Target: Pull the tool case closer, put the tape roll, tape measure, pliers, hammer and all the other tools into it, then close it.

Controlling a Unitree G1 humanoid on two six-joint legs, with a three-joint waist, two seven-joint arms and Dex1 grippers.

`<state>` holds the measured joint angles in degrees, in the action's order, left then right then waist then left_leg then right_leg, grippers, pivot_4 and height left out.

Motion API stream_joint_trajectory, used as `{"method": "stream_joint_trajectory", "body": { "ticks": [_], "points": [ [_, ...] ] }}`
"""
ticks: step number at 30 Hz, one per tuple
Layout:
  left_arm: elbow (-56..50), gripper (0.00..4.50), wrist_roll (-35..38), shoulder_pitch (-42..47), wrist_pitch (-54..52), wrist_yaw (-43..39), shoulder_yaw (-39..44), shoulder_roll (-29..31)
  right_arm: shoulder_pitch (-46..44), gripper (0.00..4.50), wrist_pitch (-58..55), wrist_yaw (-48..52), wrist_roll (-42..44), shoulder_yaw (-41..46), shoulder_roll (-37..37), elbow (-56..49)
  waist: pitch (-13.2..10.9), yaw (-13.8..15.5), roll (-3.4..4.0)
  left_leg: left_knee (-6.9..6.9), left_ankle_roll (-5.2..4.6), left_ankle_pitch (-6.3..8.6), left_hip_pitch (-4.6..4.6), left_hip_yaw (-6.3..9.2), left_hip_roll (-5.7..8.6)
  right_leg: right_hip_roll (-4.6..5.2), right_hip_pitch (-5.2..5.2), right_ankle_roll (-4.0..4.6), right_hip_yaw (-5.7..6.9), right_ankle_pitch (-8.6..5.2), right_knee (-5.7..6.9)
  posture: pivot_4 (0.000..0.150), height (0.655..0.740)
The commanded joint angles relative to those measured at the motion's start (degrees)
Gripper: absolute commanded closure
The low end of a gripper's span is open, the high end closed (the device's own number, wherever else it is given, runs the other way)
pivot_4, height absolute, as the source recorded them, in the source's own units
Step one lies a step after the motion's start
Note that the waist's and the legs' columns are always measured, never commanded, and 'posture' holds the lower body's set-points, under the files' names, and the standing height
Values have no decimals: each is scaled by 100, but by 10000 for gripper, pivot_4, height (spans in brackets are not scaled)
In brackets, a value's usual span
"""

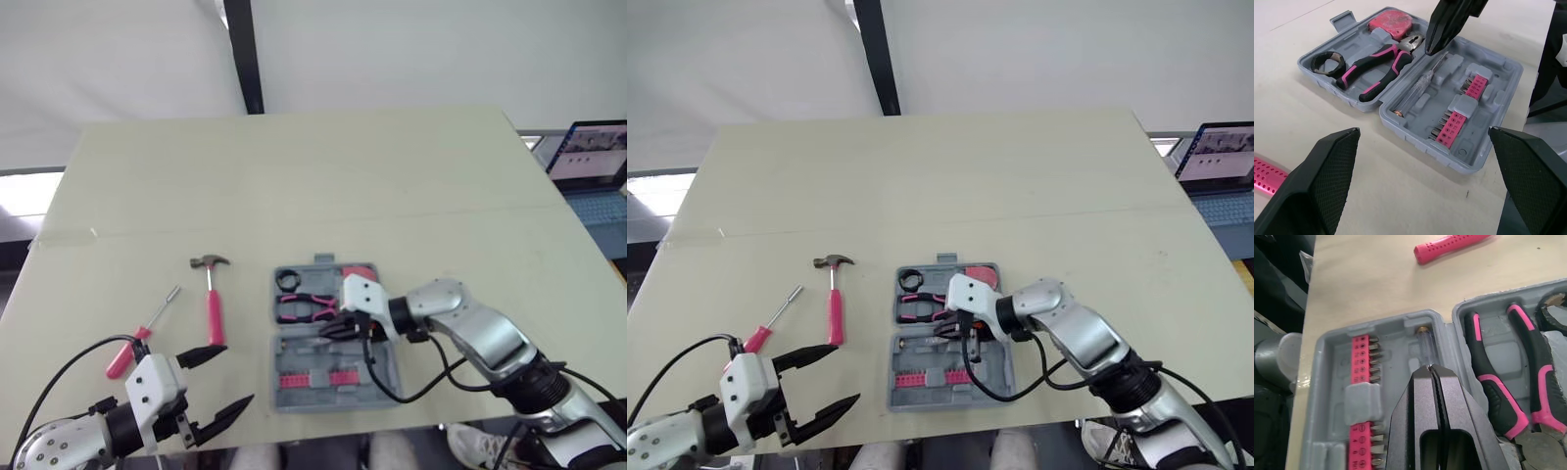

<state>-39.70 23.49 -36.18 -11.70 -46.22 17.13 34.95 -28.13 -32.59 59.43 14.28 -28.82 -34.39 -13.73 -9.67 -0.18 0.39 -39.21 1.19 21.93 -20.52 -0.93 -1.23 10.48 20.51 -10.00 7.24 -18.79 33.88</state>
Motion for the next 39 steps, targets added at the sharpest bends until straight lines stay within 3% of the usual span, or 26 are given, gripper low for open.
{"method": "stream_joint_trajectory", "body": {
  "ticks": [1, 20, 39],
  "points": [
    [-93, 0, 28, -14, 73, -35, 15, 21, 35, 44599, 234, -13, -223, -90, 126, 115, 0, 1, 0, 0, 0, 0, 0, 0, 0, 0, 0, 0, 0, 0, 0, 1500, 7400],
    [-94, 0, -7, -48, 77, -45, 15, 30, 20, 44599, 177, 1, -935, -285, 445, 597, 0, 1, 0, -1, 0, 0, 1, 1, 0, 0, -1, 0, 0, 0, 1, 1500, 7400],
    [-150, 0, 14, -1, 17, -16, 15, 48, -16, 44599, 39, 56, -1517, -721, 235, 687, 7, 7, -9, -1, 0, 0, 15, 1, 0, 0, -16, 0, -1, 0, 2, 1500, 7400]
  ]
}}
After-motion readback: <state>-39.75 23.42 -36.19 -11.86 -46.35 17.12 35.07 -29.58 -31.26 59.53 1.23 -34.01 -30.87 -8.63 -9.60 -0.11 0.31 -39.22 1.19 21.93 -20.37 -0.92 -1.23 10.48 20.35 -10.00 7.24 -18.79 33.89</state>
